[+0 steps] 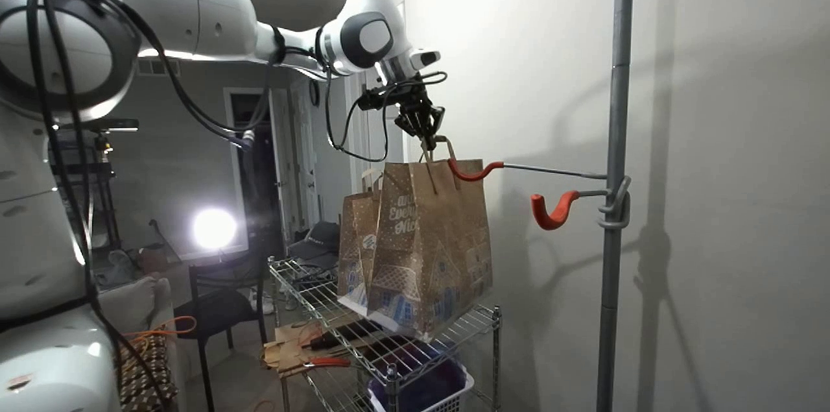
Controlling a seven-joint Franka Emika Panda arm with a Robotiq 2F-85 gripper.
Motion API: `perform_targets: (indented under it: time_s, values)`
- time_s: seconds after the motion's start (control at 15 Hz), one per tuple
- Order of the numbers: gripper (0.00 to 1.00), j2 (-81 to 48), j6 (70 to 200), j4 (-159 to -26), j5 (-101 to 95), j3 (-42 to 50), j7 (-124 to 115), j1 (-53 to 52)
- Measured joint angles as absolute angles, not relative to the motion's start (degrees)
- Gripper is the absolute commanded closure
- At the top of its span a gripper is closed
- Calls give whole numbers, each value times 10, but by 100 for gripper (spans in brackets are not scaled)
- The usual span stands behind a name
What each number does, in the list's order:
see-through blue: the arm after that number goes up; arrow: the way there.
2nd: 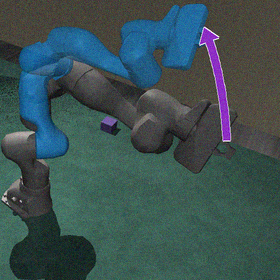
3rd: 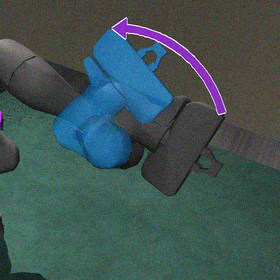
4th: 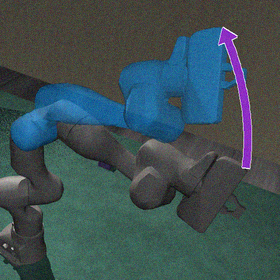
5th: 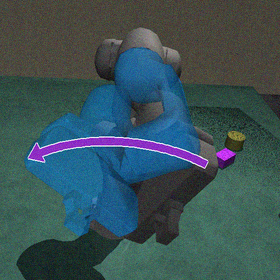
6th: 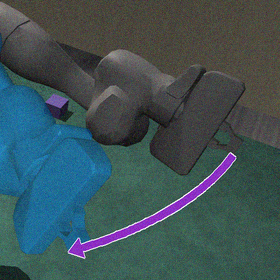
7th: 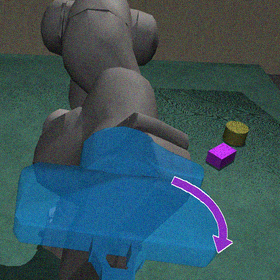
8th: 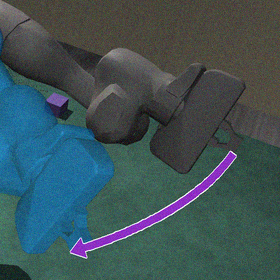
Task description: Hang the paper bag on the right on the orange hook on the right
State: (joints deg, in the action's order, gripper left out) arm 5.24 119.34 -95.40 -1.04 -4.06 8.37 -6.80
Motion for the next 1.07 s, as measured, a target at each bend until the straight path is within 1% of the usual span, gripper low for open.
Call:
perform_targets:
  time_s: [1.07]
  values:
    - [95, 50, 1192, -954, -1, -5, 120, -39]
